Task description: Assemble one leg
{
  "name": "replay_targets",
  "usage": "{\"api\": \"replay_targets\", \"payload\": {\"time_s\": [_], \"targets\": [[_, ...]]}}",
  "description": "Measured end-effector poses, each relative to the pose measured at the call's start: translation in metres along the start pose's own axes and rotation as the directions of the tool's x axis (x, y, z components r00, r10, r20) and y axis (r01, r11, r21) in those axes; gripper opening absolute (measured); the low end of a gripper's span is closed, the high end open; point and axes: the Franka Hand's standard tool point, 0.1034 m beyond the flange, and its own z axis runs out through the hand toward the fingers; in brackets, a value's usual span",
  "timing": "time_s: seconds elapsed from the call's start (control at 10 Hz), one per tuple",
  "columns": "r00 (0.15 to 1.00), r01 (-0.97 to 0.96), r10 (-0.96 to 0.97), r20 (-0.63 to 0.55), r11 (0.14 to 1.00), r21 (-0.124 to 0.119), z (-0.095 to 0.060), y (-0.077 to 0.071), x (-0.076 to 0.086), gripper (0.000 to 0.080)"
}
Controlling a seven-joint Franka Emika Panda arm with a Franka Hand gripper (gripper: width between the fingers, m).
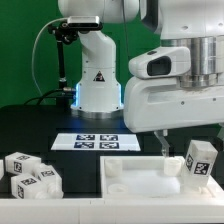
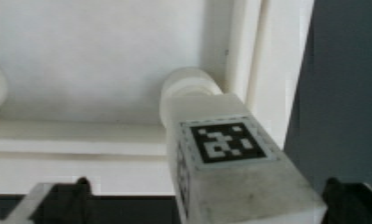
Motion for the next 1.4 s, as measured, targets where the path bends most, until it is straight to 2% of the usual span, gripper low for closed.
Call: {"api": "replay_targets", "payload": {"time_s": [0.1, 0.2, 0.3, 0.5, 0.6, 0.7, 1.0, 1.3, 1.4], "targets": [[0.996, -0.084, 0.084, 0.000, 0.996, 0.001, 0.0001, -0.0004, -0.0001, 0.0501], [0.987, -0.160, 0.160, 0.000, 0.987, 0.001, 0.0001, -0.0005, -0.0001, 0.0328], [0.972, -0.233, 0.233, 0.001, 0.972, 0.001, 0.0002, -0.0007, -0.0001, 0.0285], [0.943, -0.333, 0.333, 0.001, 0.943, 0.002, 0.0002, -0.0009, -0.0002, 0.0285], [0.911, -0.413, 0.413, -0.001, 0.911, 0.002, 0.0003, -0.0015, -0.0001, 0.0285], [0.849, -0.527, 0.527, -0.032, 0.850, 0.013, 0.0014, -0.0018, 0.0000, 0.0285], [0.569, -0.820, 0.822, -0.029, 0.570, 0.050, 0.0018, 0.0008, -0.0019, 0.0285], [0.191, -0.977, 0.981, 0.034, 0.187, 0.103, 0.0023, 0.0005, -0.0057, 0.0285], [0.113, -0.989, 0.993, 0.041, 0.108, 0.099, 0.0025, -0.0037, -0.0063, 0.0285]]}}
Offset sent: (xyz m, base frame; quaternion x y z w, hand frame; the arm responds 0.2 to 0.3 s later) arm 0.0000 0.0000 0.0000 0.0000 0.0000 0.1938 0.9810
